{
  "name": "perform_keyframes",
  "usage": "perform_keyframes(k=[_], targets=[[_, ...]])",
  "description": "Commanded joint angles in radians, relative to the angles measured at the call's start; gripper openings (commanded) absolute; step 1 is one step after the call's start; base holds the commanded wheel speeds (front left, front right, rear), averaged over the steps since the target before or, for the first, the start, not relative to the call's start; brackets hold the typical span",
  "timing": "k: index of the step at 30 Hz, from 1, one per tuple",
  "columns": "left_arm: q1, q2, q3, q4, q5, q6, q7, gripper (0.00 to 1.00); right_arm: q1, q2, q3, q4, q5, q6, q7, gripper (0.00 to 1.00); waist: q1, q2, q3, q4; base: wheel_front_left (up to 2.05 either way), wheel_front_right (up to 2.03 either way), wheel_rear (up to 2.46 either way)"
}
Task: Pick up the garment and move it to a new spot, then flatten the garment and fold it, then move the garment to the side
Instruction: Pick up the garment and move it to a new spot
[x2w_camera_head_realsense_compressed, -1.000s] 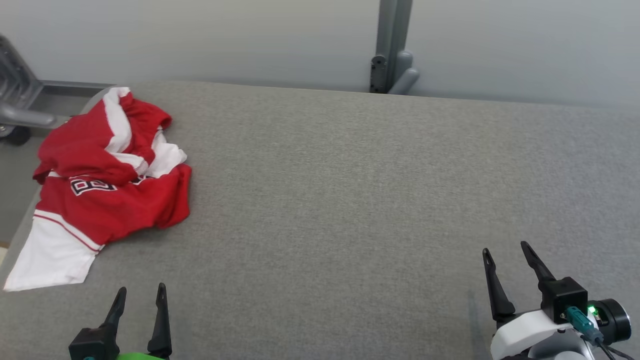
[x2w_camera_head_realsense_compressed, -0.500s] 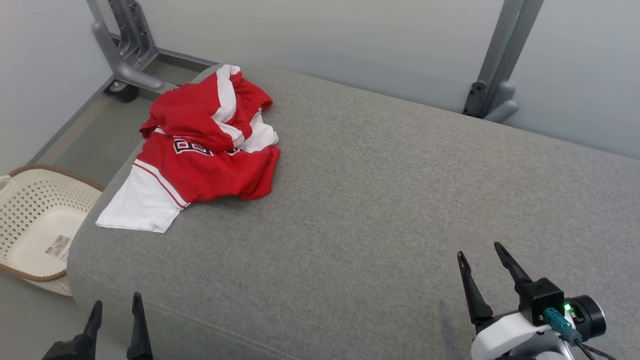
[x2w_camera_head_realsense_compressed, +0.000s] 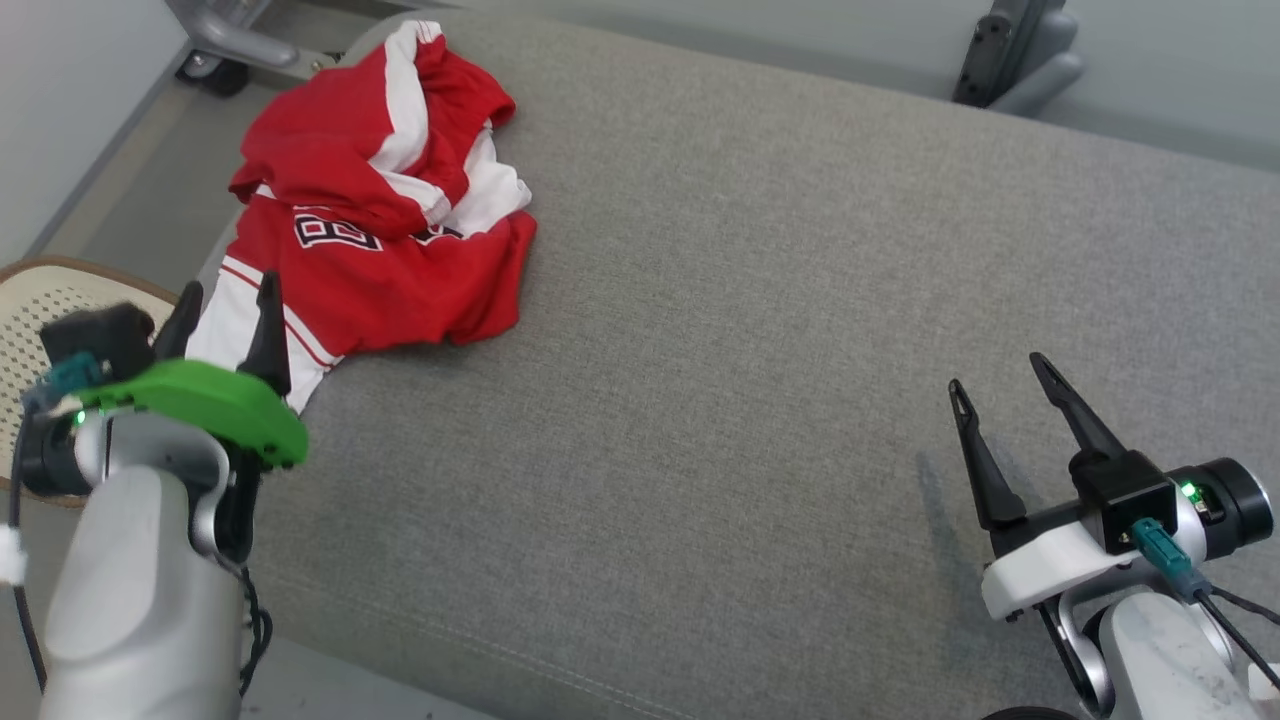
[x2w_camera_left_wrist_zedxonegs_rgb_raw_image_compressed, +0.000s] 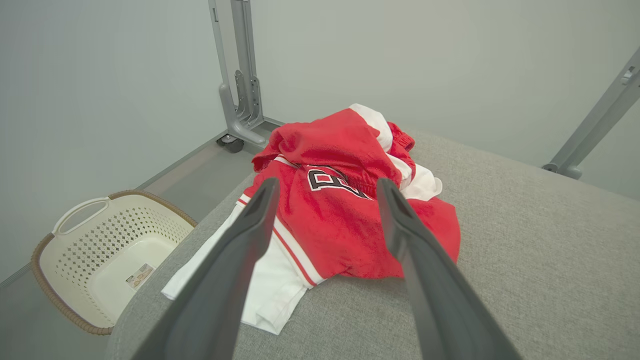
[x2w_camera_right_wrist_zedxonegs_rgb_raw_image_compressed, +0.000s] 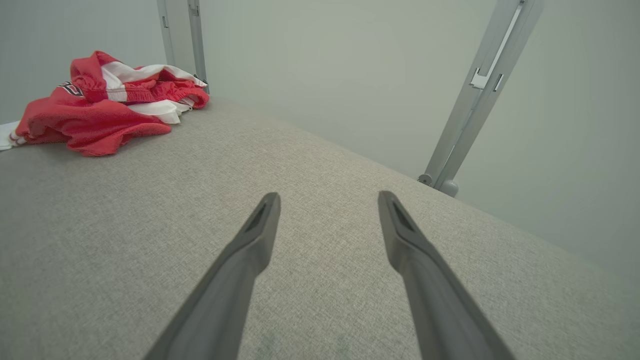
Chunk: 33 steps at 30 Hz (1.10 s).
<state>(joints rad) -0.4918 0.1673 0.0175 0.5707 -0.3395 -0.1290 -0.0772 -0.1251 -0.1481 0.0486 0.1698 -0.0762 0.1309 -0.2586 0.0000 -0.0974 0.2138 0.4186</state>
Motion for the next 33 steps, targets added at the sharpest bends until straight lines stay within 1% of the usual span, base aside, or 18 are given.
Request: perform_keyframes(k=[1, 4, 6, 9, 11, 14, 15, 19, 22, 25, 26, 27, 28, 33], targets=[[-0.102, 0.020, -0.022, 0.047, -0.038, -0.004, 0.069, 1.00, -0.030, -0.014, -0.004, -0.013, -0.009, 0.000, -0.006, 1.00, 0.0000, 0.0000, 0.232, -0.122, 0.00, 0.00, 0.00], [-0.237, 0.037, -0.018, 0.123, -0.093, -0.004, 0.137, 1.00, -0.052, -0.011, -0.009, -0.030, -0.016, 0.000, -0.006, 1.00, 0.0000, 0.0000, 0.291, -0.143, 0.00, 0.00, 0.00], [-0.309, 0.055, -0.004, 0.183, -0.122, -0.004, 0.159, 1.00, -0.061, -0.007, 0.002, -0.032, -0.019, 0.000, -0.006, 1.00, 0.0000, 0.0000, 0.313, -0.161, 0.00, 0.00, 0.00], [-0.392, 0.100, 0.009, 0.268, -0.116, 0.013, 0.149, 1.00, -0.073, -0.001, 0.022, -0.037, -0.015, 0.000, -0.006, 1.00, 0.0000, 0.0000, 0.334, -0.198, 0.00, 0.00, 0.00], [-0.431, 0.107, 0.019, 0.326, -0.129, 0.015, 0.148, 1.00, -0.071, 0.004, 0.026, -0.042, -0.010, 0.000, -0.006, 1.00, 0.0000, 0.0000, 0.343, -0.221, 0.00, 0.00, 0.00], [-0.469, 0.144, 0.033, 0.401, -0.132, 0.024, 0.137, 1.00, -0.067, 0.010, 0.032, -0.044, -0.009, 0.000, -0.006, 1.00, 0.0000, 0.0000, 0.355, -0.255, 0.00, 0.00, 0.00], [-0.469, 0.144, 0.033, 0.401, -0.132, 0.024, 0.137, 1.00, -0.067, 0.010, 0.032, -0.044, -0.009, 0.000, -0.006, 1.00, 0.0000, 0.0000, 0.355, -0.255, 0.00, 0.00, 0.00], [-0.501, 0.173, 0.038, 0.488, -0.133, 0.021, 0.117, 1.00, -0.055, 0.018, 0.025, -0.049, -0.002, 0.000, -0.006, 1.00, 0.0000, 0.0000, 0.359, -0.291, 0.00, 0.00, 0.00], [-0.507, 0.193, 0.034, 0.551, -0.126, 0.043, 0.107, 1.00, -0.041, 0.022, 0.024, -0.049, 0.002, 0.000, -0.006, 1.00, 0.0000, 0.0000, 0.355, -0.306, 0.00, 0.00, 0.00], [-0.517, 0.207, 0.031, 0.594, -0.122, 0.055, 0.090, 1.00, -0.030, 0.023, 0.026, -0.048, 0.003, 0.000, -0.006, 1.00, 0.0000, 0.0000, 0.348, -0.318, 0.00, 0.00, 0.00], [-0.522, 0.212, 0.031, 0.605, -0.122, 0.059, 0.080, 0.98, -0.027, 0.024, 0.027, -0.047, 0.004, 0.000, -0.005, 1.00, 0.0000, 0.0000, 0.345, -0.320, 0.00, 0.00, 0.00], [-0.525, 0.215, 0.030, 0.613, -0.118, 0.066, 0.065, 0.45, -0.023, 0.025, 0.026, -0.044, 0.005, 0.000, -0.004, 1.00, 0.0000, 0.0000, 0.339, -0.321, 0.00, 0.00, 0.00], [-0.528, 0.220, 0.026, 0.617, -0.111, 0.073, 0.047, 0.00, -0.020, 0.027, 0.025, -0.042, 0.006, 0.000, -0.004, 1.00, 0.0000, 0.0000, 0.334, -0.321, 0.00, 0.00, 0.00], [-0.537, 0.230, -0.002, 0.638, -0.082, 0.097, -0.031, 0.00, 0.007, 0.039, 0.021, -0.025, 0.012, 0.000, -0.004, 1.00, 0.0000, 0.0000, 0.279, -0.310, 0.00, 0.00, 0.00]])
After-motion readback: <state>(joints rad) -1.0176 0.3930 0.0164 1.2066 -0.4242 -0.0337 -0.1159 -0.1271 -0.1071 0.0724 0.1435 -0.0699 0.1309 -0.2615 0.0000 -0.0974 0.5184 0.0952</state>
